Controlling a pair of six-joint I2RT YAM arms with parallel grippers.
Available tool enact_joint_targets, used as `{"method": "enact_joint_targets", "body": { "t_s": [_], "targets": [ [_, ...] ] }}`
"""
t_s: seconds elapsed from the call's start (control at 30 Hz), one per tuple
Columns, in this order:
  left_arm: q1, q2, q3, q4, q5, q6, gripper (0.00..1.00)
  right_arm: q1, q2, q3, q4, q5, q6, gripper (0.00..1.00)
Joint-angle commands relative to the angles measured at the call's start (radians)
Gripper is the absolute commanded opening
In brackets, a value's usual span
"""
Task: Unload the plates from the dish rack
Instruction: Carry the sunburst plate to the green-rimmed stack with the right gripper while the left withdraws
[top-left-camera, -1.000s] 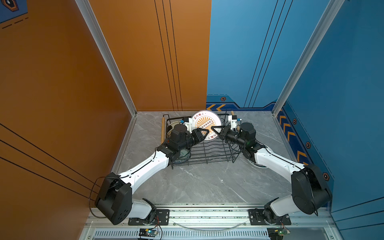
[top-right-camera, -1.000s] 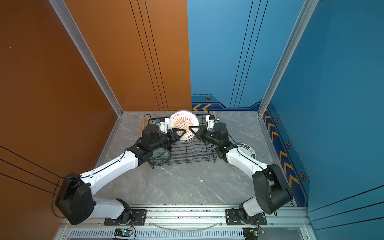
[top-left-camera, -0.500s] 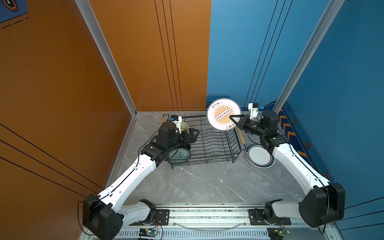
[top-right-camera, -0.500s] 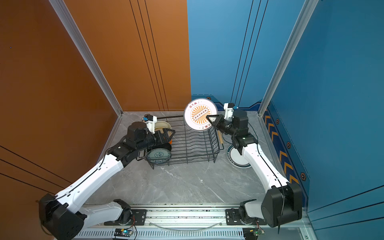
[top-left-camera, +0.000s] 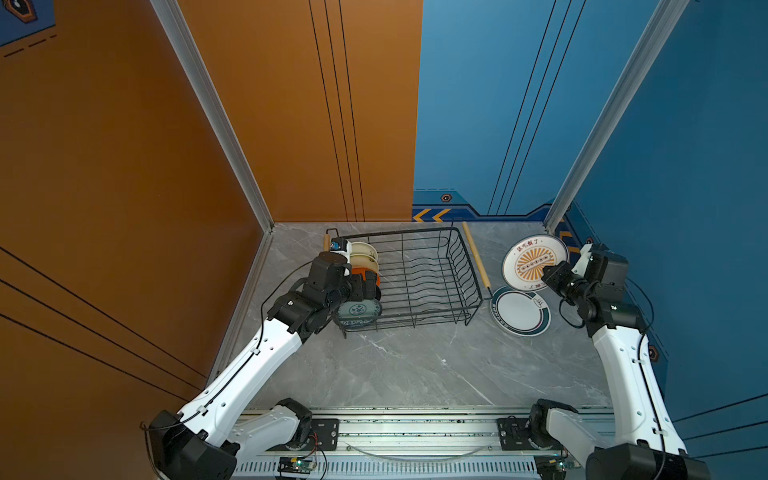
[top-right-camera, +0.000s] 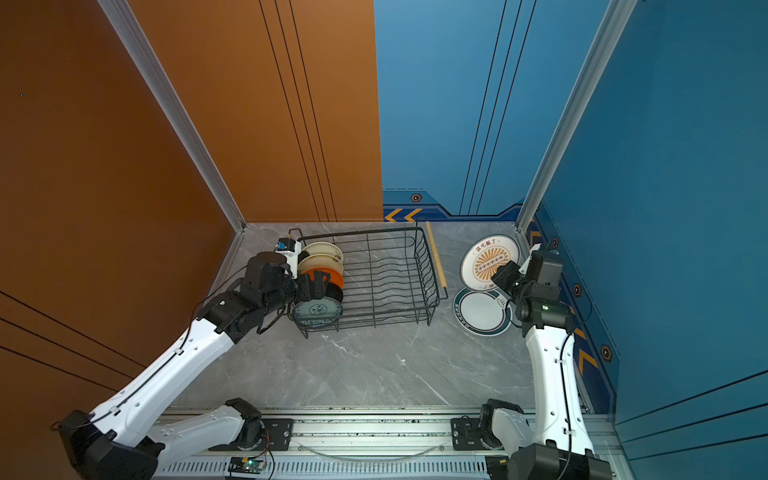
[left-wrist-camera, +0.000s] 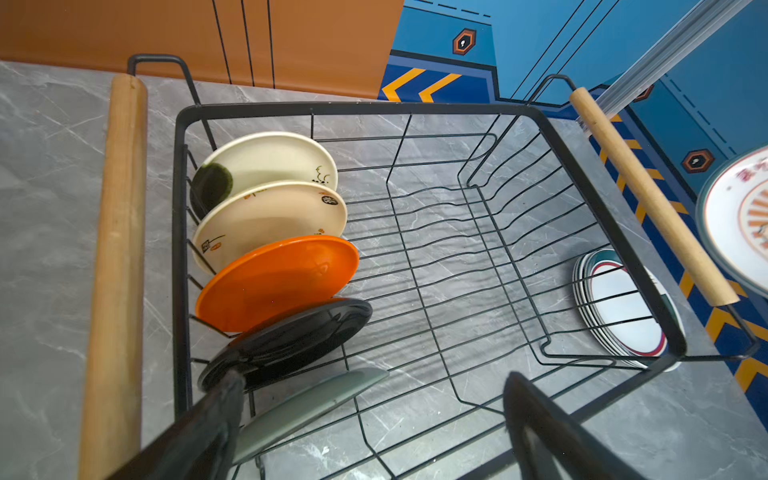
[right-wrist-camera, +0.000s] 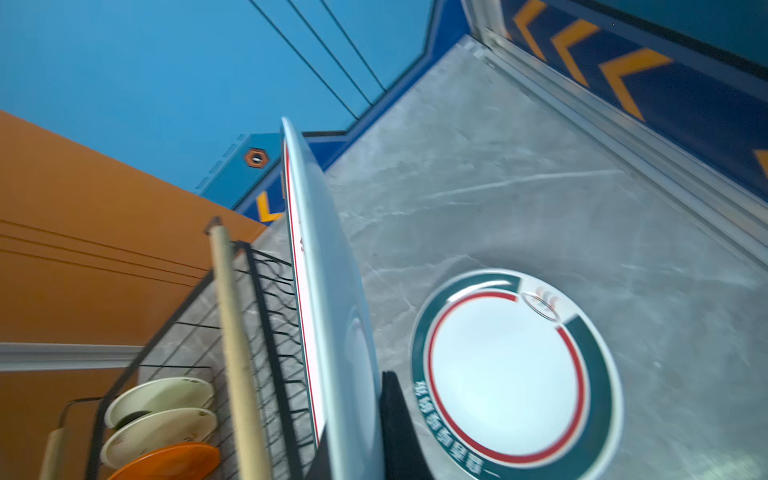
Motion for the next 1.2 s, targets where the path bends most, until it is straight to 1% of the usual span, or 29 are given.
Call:
{"method": "enact_joint_targets", "body": {
  "t_s": [0.0, 0.37, 0.63, 0.9, 1.03, 1.17],
  "targets": [
    [0.001, -0.038, -0.015, -0.033, -0.037, 0.042, 0.98, -0.033, -0.009, -0.05, -0.052, 0.028, -0.055, 0.0],
    [0.002, -0.016, -0.001, -0.085, -0.06, 0.052, 0.98, -0.077, 0.01, -0.174, -0.087, 0.033, -0.098, 0.0],
    [0.005, -0.033, 0.023, -0.144, -0.069, 0.043, 0.98, -0.125, 0.045, -0.212, -0.081, -0.048, -0.098, 0.0],
    [0.009, -0.067, 0.013, -0.171, -0.063, 0.041, 0.98, -0.134, 0.107, -0.219, -0.068, -0.104, -0.091, 0.0],
    [0.015, -0.082, 0.014, -0.172, -0.058, 0.043, 0.98, -0.142, 0.12, -0.227, -0.061, -0.122, -0.089, 0.03],
    [0.019, -0.086, 0.009, -0.171, -0.041, 0.04, 0.98, -0.151, 0.117, -0.235, -0.061, -0.142, -0.089, 0.09]
  ]
}}
